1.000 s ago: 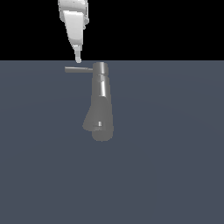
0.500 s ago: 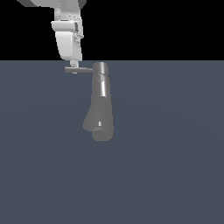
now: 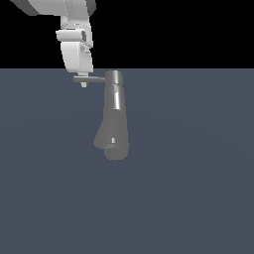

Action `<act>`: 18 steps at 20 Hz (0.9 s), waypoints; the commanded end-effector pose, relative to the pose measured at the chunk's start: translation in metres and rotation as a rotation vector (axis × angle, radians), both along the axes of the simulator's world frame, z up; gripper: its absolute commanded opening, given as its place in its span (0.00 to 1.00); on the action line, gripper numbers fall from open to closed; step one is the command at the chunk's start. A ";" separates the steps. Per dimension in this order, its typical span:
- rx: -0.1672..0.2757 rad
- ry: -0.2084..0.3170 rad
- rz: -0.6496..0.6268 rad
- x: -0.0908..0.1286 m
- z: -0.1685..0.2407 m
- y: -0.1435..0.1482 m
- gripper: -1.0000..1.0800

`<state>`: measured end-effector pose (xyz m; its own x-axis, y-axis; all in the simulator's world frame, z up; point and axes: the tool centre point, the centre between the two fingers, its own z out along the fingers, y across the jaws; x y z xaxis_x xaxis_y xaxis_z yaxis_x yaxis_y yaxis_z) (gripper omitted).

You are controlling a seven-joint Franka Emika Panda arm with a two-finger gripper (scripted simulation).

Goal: Turn on the faucet by rotating a designated handle.

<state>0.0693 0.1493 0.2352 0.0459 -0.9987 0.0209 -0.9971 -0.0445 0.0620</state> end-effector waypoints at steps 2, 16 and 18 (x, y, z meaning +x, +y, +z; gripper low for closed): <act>0.000 0.000 0.000 -0.003 0.001 0.000 0.00; 0.000 0.000 -0.001 -0.040 0.020 -0.001 0.00; 0.000 0.000 -0.001 -0.046 0.022 -0.001 0.00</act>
